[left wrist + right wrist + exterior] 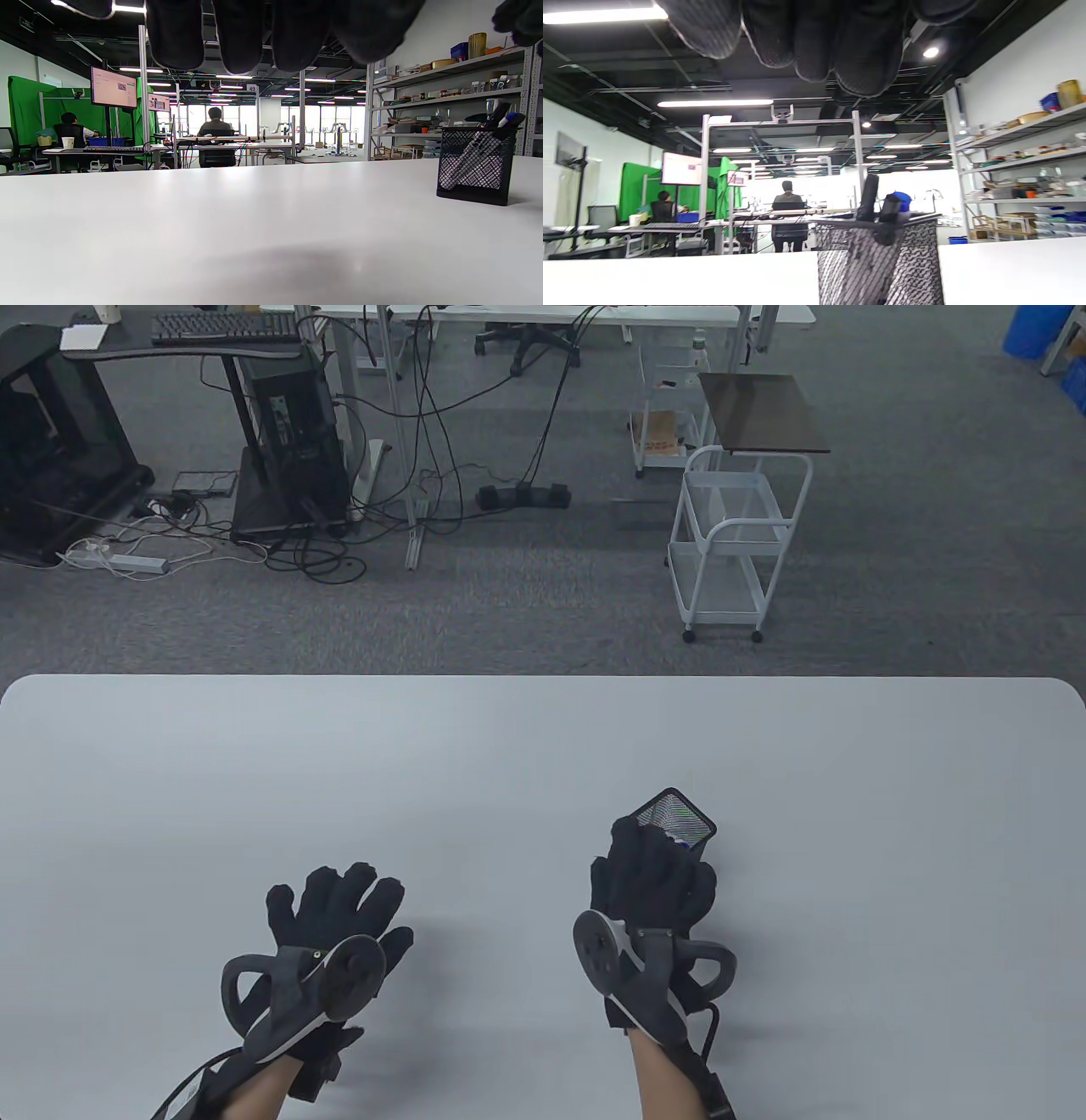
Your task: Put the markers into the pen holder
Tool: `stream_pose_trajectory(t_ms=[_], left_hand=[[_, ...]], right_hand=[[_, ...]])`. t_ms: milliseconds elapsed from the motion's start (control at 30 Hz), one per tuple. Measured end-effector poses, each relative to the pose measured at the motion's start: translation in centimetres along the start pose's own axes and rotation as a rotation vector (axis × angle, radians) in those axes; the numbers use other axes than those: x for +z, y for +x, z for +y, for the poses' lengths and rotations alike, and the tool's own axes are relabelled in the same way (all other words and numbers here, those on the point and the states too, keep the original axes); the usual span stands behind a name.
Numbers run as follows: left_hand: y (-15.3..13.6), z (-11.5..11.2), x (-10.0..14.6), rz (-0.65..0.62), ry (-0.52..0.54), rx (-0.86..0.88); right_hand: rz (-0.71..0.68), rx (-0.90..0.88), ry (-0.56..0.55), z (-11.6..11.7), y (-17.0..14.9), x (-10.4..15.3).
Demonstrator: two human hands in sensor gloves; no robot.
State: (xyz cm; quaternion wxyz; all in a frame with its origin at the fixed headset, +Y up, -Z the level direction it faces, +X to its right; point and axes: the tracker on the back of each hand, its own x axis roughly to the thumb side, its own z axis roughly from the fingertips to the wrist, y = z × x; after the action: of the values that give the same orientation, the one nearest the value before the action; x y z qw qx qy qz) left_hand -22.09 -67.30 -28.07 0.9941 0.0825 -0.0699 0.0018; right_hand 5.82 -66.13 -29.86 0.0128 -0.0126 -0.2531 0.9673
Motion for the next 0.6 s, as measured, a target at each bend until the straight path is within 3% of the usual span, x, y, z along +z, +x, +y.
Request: stream_pose_trajectory(t_ms=[333, 600], left_hand=[[-0.1, 0.0, 0.1, -0.005, 0.024, 0.004], [0.4, -0.1, 0.4, -0.022, 0.059, -0.013]], right_hand=[[-0.135, -0.136, 0.072, 0.3, 2.9, 1.0], [-0.227, -0.093, 0.071, 0.8, 4.1, 2.0]])
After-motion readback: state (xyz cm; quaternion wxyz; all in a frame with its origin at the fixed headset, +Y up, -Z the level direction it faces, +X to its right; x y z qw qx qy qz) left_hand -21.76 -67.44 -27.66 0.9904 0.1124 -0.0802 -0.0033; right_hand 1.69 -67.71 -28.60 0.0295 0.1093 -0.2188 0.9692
